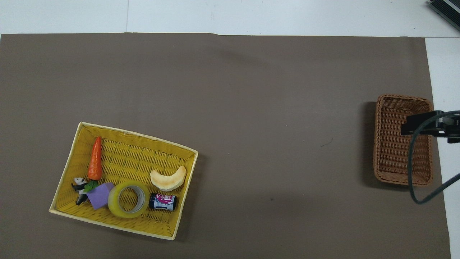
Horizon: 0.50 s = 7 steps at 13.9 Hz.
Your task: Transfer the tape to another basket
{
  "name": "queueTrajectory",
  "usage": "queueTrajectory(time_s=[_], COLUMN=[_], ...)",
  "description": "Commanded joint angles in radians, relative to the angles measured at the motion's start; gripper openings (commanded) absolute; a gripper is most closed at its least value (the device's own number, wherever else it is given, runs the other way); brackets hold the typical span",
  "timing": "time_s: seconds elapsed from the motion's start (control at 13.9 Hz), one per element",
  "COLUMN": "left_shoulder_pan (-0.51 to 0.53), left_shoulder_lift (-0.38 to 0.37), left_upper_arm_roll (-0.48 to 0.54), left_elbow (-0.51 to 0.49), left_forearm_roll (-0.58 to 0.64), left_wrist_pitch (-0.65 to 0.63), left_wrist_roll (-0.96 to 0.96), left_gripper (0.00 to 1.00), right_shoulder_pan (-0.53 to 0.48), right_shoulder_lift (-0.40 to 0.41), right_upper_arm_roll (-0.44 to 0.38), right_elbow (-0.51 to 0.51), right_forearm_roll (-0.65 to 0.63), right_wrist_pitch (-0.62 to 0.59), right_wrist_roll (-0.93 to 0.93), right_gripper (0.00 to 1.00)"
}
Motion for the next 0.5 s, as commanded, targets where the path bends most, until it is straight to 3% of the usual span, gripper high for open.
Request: queueTrajectory(time_s=[0.0, 0.43], left_shoulder_pan=[-0.009, -0.009], left_shoulder_lift=[-0.017, -0.017], left_upper_arm_roll=[0.010, 0.010], left_elbow=[-0.019, -0.019], left_forearm_roll=[-0.003, -0.003], left_wrist_pitch=[-0.001, -0.001], left_wrist_roll=[-0.002, -0.002], left_gripper=[1.00, 1.00], right_shoulder_pan=[-0.010, -0.041], right_shoulder_lift=[-0.024, -0.026], right_upper_arm_roll=[0.007, 0.004], right_elbow=[-0.029, -0.034], right_forearm_roll=[-0.013, -0.011], right_wrist_pitch=[0.011, 0.010], right_wrist_roll=[-0.028, -0.133], right_gripper=[1.00, 1.00])
